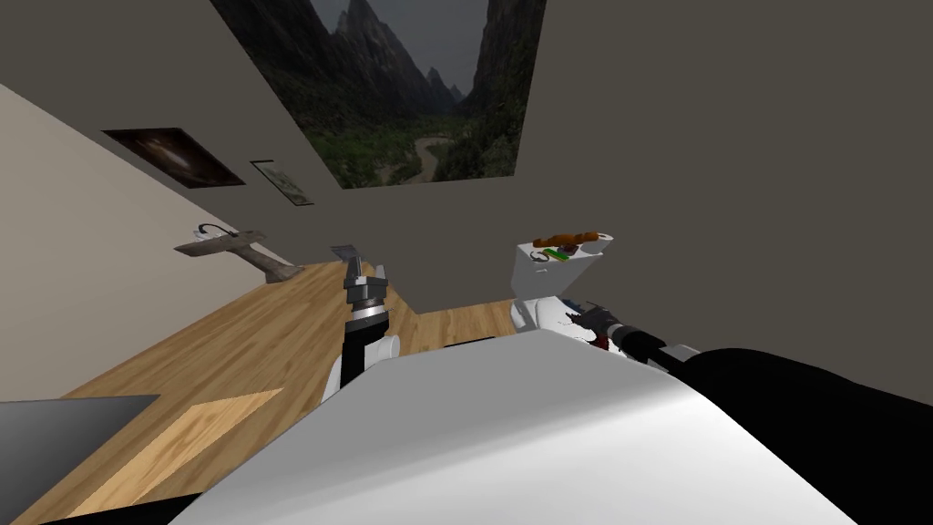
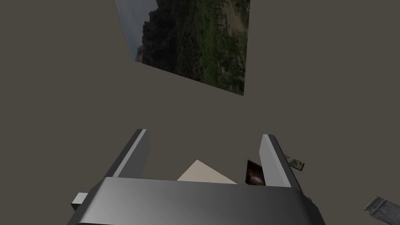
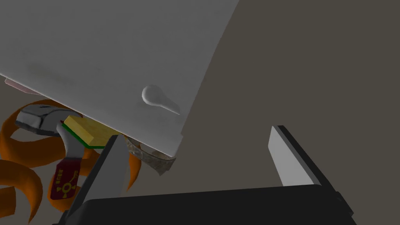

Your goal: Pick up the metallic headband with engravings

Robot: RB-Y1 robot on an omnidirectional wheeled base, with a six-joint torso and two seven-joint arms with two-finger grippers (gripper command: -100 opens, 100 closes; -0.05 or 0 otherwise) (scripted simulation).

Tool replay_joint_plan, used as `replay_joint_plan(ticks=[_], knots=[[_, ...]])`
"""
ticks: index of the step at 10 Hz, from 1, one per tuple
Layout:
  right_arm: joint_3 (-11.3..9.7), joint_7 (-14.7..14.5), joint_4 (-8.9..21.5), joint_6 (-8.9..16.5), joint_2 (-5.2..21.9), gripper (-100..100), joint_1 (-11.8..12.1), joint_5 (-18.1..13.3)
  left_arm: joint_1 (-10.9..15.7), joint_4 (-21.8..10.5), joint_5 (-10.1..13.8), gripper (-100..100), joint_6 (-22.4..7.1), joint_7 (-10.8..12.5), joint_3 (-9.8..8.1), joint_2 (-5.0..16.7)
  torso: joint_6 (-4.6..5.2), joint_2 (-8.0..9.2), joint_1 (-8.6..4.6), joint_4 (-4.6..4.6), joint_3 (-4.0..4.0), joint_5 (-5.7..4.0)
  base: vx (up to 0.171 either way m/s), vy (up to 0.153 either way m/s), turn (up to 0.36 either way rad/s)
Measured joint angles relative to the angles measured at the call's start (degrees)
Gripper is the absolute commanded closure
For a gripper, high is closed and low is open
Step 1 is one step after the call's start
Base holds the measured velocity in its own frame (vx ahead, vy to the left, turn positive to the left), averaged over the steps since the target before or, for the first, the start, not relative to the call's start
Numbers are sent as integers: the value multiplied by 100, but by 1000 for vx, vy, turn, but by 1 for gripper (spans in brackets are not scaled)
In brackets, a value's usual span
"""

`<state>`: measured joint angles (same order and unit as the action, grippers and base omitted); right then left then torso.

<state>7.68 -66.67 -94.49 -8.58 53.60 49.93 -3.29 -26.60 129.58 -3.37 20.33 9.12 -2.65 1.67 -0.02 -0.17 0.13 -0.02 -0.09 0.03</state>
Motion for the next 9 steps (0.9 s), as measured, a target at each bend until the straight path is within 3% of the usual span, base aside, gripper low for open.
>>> replay_joint_plan(ticks=[5, 9], knots=[[315, -722, 217, 371, 553, -100, 91, 10, 0, 0, 0, 0, 0, 0, 0, 0, -4, -6, 1, -1, -3, 1, 46, 35, 114], [448, -1303, 496, 604, 883, -100, 22, -8, 0, 0, 0, 0, 0, 0, 0, 0, -4, -7, 4, -2, -4, 1, 52, 36, 128]])
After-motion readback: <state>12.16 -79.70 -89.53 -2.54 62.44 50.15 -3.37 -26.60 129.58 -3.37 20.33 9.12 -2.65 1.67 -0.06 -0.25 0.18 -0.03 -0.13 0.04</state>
